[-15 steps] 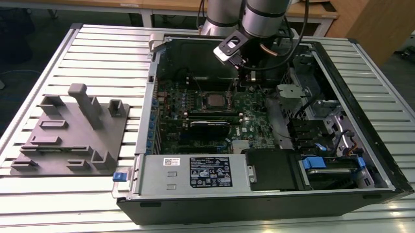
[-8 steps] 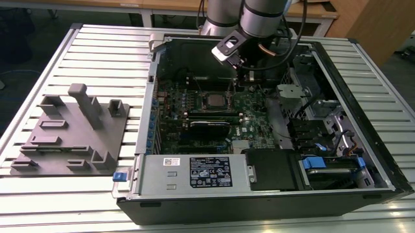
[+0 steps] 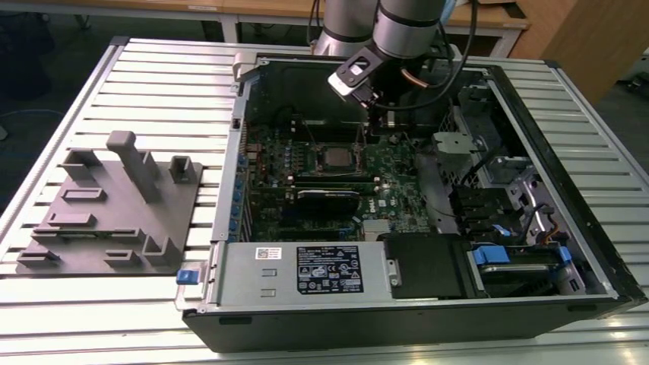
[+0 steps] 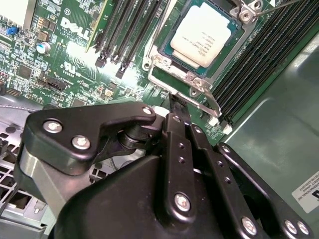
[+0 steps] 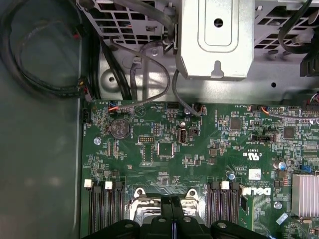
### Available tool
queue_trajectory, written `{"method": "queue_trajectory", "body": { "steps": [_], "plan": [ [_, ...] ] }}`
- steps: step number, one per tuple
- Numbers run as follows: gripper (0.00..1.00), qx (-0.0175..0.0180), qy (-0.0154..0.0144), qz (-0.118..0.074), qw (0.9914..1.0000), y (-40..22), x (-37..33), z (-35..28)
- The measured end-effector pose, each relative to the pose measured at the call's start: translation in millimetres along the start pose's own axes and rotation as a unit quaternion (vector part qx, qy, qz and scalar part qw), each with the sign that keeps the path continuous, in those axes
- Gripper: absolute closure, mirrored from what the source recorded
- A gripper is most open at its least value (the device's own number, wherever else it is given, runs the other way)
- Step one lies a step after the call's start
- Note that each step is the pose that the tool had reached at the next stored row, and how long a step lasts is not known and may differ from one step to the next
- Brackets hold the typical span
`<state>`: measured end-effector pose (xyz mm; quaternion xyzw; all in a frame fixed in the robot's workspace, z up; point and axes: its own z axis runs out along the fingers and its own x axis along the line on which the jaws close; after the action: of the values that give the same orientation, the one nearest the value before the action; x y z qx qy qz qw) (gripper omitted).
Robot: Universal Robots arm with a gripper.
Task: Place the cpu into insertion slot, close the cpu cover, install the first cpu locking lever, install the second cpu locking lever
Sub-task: 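Close the cpu cover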
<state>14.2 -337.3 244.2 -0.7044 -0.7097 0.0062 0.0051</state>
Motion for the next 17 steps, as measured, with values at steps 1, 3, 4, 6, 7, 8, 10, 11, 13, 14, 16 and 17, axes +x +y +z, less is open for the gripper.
{"method": "queue_trajectory", "body": {
  "steps": [1, 3, 4, 6, 7, 8, 10, 11, 13, 14, 16, 17],
  "plan": [
    [0.89, 0.0, 0.0, 0.0, 1.0, -0.4, 0.0, 0.0],
    [0.89, 0.0, 0.0, 0.0, 1.0, -0.7, 0.0, 0.0],
    [0.89, 0.0, 0.0, 0.0, 1.0, -0.9, 0.0, 0.0],
    [0.89, 0.0, 0.0, 0.0, 1.0, -0.9, 0.0, 0.0],
    [0.89, 0.0, 0.0, 0.0, 1.0, -0.9, 0.0, 0.0],
    [0.89, 0.0, 0.0, 0.0, 1.0, -0.9, 0.0, 0.0],
    [0.89, 0.0, 0.0, 0.0, 1.0, -1.2, 0.0, 0.0],
    [0.89, 0.0, 0.0, 0.0, 1.0, -1.3, 0.0, 0.0],
    [0.89, 0.0, 0.0, 0.0, 1.0, -1.9, 0.0, 0.1],
    [0.89, 0.0, 0.0, 0.0, 1.0, -2.3, 0.0, 0.1],
    [0.89, 0.0, 0.0, 0.0, 1.0, -3.8, 0.0, 0.2],
    [0.89, 0.0, 0.0, 0.0, 1.0, -4.9, 0.1, 0.3]
  ]
}}
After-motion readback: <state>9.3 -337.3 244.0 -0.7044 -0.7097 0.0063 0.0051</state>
